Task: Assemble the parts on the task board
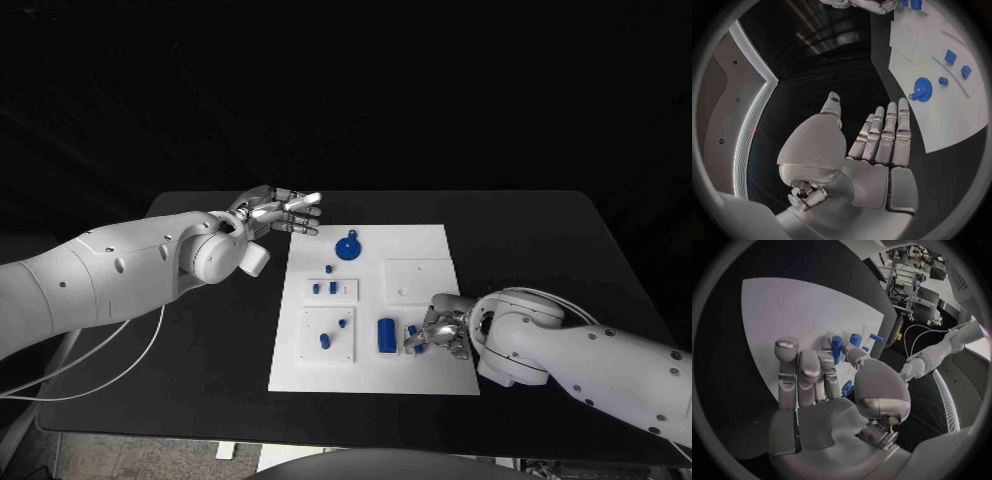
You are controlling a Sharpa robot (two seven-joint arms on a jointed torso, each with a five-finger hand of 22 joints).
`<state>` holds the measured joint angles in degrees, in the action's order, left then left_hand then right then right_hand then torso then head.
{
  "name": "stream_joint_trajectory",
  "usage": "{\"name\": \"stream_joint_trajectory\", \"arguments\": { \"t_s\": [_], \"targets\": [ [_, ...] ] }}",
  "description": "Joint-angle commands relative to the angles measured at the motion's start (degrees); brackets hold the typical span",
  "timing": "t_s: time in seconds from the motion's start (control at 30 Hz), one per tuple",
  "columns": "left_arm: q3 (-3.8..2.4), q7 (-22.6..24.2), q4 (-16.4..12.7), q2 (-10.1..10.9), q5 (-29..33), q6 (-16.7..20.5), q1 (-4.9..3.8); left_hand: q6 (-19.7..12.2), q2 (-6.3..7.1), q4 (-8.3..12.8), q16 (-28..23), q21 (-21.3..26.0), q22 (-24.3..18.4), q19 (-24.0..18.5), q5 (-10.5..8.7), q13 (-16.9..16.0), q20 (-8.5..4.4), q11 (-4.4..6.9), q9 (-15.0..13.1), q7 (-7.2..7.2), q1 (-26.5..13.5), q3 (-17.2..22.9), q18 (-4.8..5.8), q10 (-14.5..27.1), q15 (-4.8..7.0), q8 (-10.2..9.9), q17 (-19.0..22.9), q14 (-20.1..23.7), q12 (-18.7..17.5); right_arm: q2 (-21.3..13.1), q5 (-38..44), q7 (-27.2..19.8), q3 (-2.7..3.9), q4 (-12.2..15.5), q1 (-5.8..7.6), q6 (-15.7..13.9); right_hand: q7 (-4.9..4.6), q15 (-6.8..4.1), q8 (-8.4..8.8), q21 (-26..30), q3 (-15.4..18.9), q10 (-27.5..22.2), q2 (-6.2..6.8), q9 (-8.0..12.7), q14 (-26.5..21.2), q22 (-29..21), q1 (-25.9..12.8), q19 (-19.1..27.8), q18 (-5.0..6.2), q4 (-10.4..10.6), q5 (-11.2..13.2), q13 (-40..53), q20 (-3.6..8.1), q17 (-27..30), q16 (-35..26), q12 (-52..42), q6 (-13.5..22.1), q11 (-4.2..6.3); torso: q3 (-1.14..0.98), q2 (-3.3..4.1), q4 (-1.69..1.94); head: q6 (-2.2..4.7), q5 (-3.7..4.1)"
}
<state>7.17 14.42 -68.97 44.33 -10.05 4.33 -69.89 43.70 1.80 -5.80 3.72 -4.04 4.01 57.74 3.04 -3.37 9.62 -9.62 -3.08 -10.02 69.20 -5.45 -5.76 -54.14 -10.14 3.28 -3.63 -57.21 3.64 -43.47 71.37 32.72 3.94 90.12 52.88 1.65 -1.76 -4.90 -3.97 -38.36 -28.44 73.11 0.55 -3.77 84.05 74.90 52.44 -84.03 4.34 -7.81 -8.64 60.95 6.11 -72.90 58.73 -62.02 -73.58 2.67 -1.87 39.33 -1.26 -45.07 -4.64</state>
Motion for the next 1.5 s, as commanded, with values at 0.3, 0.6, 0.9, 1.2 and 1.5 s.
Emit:
{"name": "stream_joint_trajectory", "arguments": {
  "t_s": [0.3, 0.6, 0.9, 1.2, 1.5],
  "targets": [
    [-0.03, 0.2, -0.1, -0.1, -0.2, -0.2, -0.06, -0.2, 0.03, 0.2, -0.2, 0.1, 0.0, 0.3, -0.23, 0.0, -0.1, 0.07, 0.0, 0.12, 0.1, 0.2, -0.55, 0.4, -0.03, -0.1, 0.1, 0.4, -0.2, 0.1, 0.9, 0.8, -0.21, -0.5, -0.27, 1.6, 0.18, -0.22, 0.36, 0.1, 2.7, -0.1, 1.99, 0.0, 0.4, 1.7, 0.7, -3.0, -0.76, 2.5, 2.9, -0.3, 0.28, 0.1, -0.4, 0.5, 0.2, -0.07, -0.01, -0.04, 0.03, -0.56, 0.13],
    [-0.03, 0.2, 0.0, -0.2, -0.2, -0.3, -0.06, -0.2, 0.03, 0.2, -0.2, 0.1, 0.0, 0.3, -0.23, 0.0, -0.1, 0.07, 0.0, 0.12, 0.1, 0.2, -0.55, 0.4, -0.03, -0.1, 0.1, 0.4, -0.2, 0.2, 0.9, 0.8, -0.21, -0.5, -0.27, 1.8, 0.16, -0.2, 0.37, 0.1, 2.9, -0.1, 2.5, 0.0, 0.4, 1.7, 0.9, -2.9, -0.74, 3.2, 3.3, -0.3, 0.26, 0.1, -0.4, 0.5, 0.2, -0.09, 0.01, 0.01, -0.02, -0.7, 0.06],
    [-0.03, 0.2, 0.0, -0.1, -0.2, -0.3, -0.06, -0.2, 0.03, 0.2, -0.2, 0.1, 0.0, 0.3, -0.23, 0.0, -0.1, 0.07, 0.0, 0.12, 0.1, 0.2, -0.55, 0.4, -0.03, -0.1, 0.1, 0.4, -0.2, 0.2, 1.0, 0.8, -0.21, -0.5, -0.27, 1.9, 0.17, -0.2, 0.36, 0.1, 2.8, -0.1, 2.57, 0.0, 0.4, 1.7, 1.3, -2.9, -0.73, 3.4, 3.3, -0.4, 0.25, 0.1, -0.5, 0.5, 0.2, -0.09, -0.02, 0.01, 0.0, -0.66, -0.11],
    [-0.03, 0.2, 0.0, -0.1, -0.2, -0.2, -0.06, -0.3, 0.0, 0.3, -0.2, 0.1, 0.0, 0.3, -0.23, 0.0, -0.1, 0.06, 0.0, 0.12, 0.1, 0.2, -0.56, 0.5, -0.04, -0.1, 0.1, 0.3, -0.2, 0.2, 1.3, 0.6, -0.21, -0.5, -0.27, 1.8, 0.14, -0.15, 0.35, 0.3, 3.0, -0.2, 4.14, 0.0, 0.4, 1.6, 1.0, -2.9, -0.72, 5.1, 4.3, -0.5, 0.21, 0.1, -0.5, 0.6, 0.1, -0.14, -0.04, 0.02, 0.0, -0.66, -0.25],
    [-0.03, 0.2, 0.0, -0.1, -0.2, -0.2, -0.06, -0.3, 0.0, 0.3, -0.2, 0.1, 0.0, 0.3, -0.23, 0.0, -0.1, 0.06, 0.0, 0.12, 0.1, 0.2, -0.56, 0.5, -0.04, -0.1, 0.1, 0.3, -0.2, 0.2, 1.4, 0.5, -0.21, -0.4, -0.27, 1.8, 0.08, -0.15, 0.37, 0.3, 3.0, -0.1, 6.04, 0.0, 0.4, 1.6, 1.9, -2.9, -0.68, 8.3, 5.4, -0.5, 0.2, 0.1, -0.6, 0.6, 0.0, -0.18, -0.01, 0.0, 0.01, -0.76, -0.19]
  ]
}}
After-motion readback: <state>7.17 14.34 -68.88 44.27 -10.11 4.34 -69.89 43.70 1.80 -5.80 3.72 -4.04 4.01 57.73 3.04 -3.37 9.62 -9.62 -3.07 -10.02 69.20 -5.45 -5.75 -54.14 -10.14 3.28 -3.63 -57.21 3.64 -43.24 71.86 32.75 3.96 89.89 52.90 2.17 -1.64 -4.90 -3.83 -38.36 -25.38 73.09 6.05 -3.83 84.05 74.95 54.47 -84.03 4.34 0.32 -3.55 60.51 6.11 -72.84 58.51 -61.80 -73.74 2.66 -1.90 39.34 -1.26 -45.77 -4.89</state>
